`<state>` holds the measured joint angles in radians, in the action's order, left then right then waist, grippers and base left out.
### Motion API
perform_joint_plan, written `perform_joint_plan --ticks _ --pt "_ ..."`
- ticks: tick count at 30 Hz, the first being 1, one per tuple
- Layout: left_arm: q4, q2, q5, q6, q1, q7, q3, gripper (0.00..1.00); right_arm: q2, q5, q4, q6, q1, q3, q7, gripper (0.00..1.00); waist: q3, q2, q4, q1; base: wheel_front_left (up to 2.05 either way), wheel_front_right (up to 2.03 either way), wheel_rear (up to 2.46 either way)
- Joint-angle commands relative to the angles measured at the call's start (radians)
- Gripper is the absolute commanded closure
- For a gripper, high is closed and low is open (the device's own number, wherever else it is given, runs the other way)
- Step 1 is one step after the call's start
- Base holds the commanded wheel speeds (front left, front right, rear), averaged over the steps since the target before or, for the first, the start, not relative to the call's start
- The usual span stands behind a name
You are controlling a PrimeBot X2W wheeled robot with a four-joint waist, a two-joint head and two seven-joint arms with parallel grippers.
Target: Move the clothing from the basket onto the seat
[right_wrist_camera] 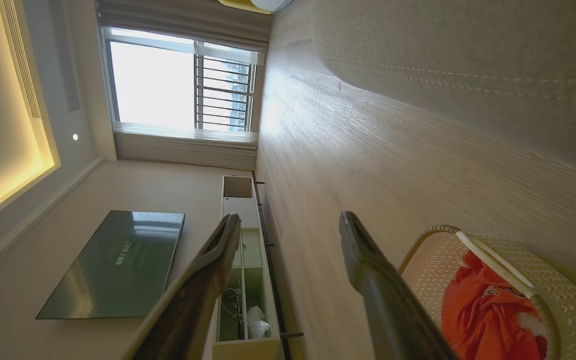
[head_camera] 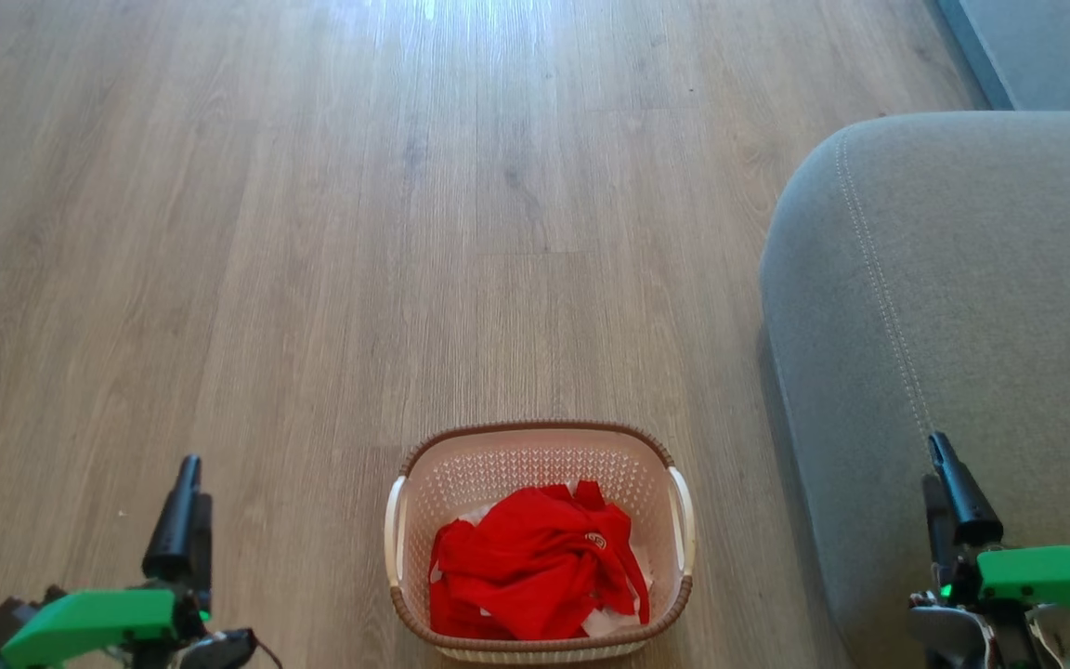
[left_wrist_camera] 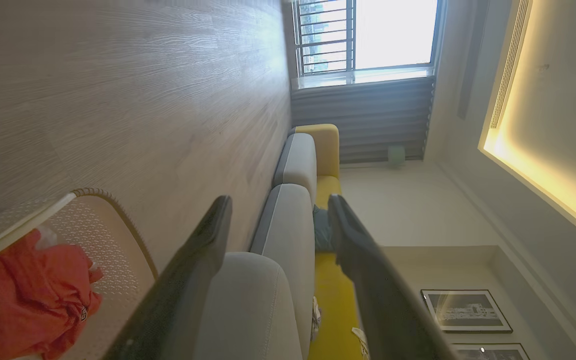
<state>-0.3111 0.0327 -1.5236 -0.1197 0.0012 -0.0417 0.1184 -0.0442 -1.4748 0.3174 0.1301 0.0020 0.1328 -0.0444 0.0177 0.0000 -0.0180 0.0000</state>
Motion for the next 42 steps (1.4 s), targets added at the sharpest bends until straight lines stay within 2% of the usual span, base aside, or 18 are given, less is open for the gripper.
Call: perform_joint_plan --ticks 1,15,22,35,42 --pt "0.04 0.007 0.019 -0.002 -0.049 0.01 0.025 0.0 -0.005 0.022 -0.046 0.0 -0.052 0.006 0.01 0.0 0.001 0.0 -0.002 0.0 0.0 0.0 0.0" --pt "0.116 0.008 0.156 0.006 -0.066 0.051 0.061 0.0 -0.005 0.19 -0.116 0.0 -0.069 0.016 0.051 0.0 0.011 0.0 -0.022 0.0 0.0 0.0 0.0" --pt "0.19 0.009 0.249 0.031 -0.066 0.071 0.051 0.0 -0.005 0.28 -0.152 0.0 -0.08 0.021 0.072 0.0 0.014 0.0 -0.029 0.0 0.0 0.0 0.0" --pt "0.332 0.011 0.438 0.113 -0.064 0.109 0.008 0.0 -0.005 0.484 -0.238 0.0 -0.087 -0.007 0.11 0.0 0.02 0.0 -0.038 0.0 0.0 0.0 0.0" --pt "0.388 0.011 0.544 0.134 -0.062 0.127 -0.024 0.0 -0.005 0.579 -0.263 0.0 -0.085 -0.022 0.128 0.0 0.023 0.0 -0.042 0.0 0.0 0.0 0.0"
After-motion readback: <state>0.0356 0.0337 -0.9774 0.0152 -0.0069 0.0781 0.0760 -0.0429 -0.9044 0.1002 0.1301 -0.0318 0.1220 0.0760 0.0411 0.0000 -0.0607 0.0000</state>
